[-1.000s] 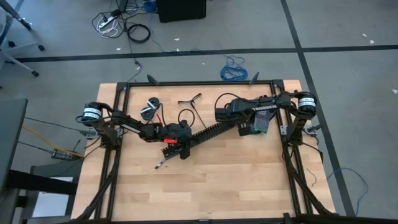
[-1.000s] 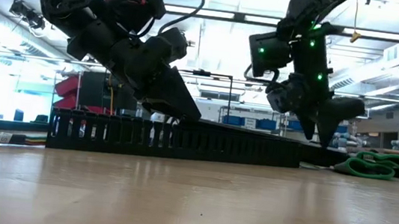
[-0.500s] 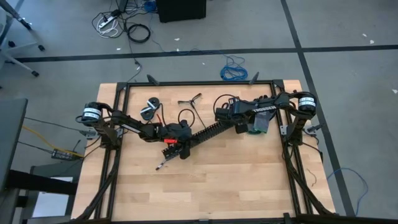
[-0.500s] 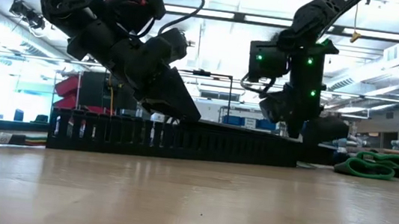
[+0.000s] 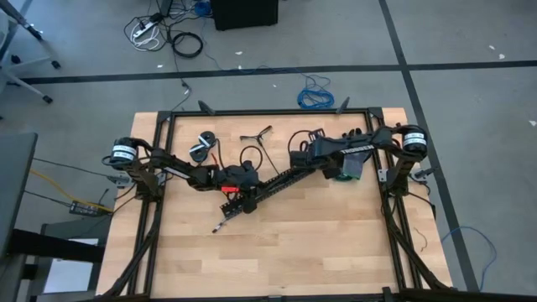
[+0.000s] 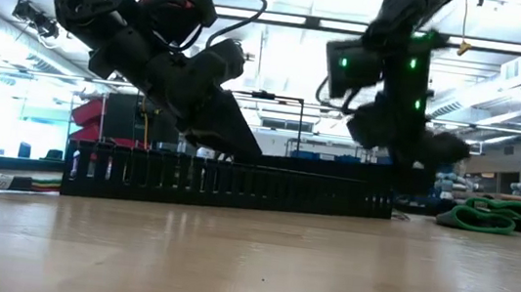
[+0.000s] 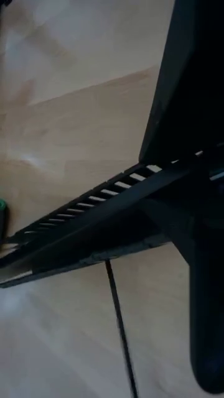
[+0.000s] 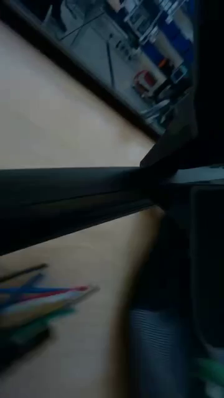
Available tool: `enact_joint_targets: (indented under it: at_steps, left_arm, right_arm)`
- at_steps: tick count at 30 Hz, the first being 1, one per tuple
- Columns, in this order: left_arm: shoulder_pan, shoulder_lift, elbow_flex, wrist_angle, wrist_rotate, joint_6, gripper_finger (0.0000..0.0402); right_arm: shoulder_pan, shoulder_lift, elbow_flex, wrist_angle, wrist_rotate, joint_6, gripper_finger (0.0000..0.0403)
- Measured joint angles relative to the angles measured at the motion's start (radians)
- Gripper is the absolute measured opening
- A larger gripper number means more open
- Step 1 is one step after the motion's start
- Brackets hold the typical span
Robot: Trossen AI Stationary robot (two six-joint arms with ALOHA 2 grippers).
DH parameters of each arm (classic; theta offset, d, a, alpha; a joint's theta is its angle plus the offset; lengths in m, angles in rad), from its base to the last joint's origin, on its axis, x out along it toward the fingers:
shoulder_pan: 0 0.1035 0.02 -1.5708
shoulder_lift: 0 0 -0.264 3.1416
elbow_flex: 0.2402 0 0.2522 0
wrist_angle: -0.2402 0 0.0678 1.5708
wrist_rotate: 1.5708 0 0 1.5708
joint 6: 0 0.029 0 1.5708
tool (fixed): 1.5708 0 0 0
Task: Ziptie cables
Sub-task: Insert the black cover of the black cable duct
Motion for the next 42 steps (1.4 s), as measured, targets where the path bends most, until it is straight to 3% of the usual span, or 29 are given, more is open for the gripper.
enact_joint_targets:
  at_steps: [6, 11, 16, 20, 22, 27, 32, 37, 42]
  left_arm:
    - [0.000, 0.000, 0.000, 0.010, 0.005, 0.003, 0.0092]
    - [0.000, 0.000, 0.000, 0.015, 0.005, 0.006, 0.0092]
    - [0.001, -0.020, 0.000, 0.014, 0.063, 0.004, 0.0092]
    - [0.000, -0.109, 0.000, 0.022, 0.130, 0.008, 0.0092]
    - [0.000, -0.164, 0.000, -0.002, 0.125, 0.028, 0.0092]
    - [0.001, -0.294, 0.001, -0.075, 0.047, 0.095, 0.0092]
    - [0.001, -0.477, 0.000, -0.190, -0.137, 0.100, 0.0092]
    - [0.030, -0.666, 0.001, -0.198, -0.183, -0.125, 0.0092]
    - [0.100, -0.823, 0.001, -0.293, -0.186, -0.382, 0.0092]
  right_arm:
    - [0.044, -0.059, 0.112, -0.212, -0.007, 0.068, 0.0013]
    - [0.075, -0.166, 0.148, -0.238, -0.006, 0.112, 0.0013]
    - [0.076, -0.271, 0.070, -0.049, 0.037, 0.140, 0.0013]
    - [0.075, -0.325, -0.023, 0.117, 0.063, 0.124, 0.0013]
    - [0.074, -0.361, -0.058, 0.185, 0.025, 0.124, 0.0013]
    - [0.067, -0.434, -0.125, 0.272, -0.048, 0.166, 0.0012]
    - [0.062, -0.504, -0.209, 0.373, 0.120, 0.214, 0.0010]
    - [0.063, -0.525, -0.304, 0.632, 0.334, -0.030, 0.0010]
    - [0.071, -0.505, -0.456, 1.132, 0.475, -0.458, 0.0010]
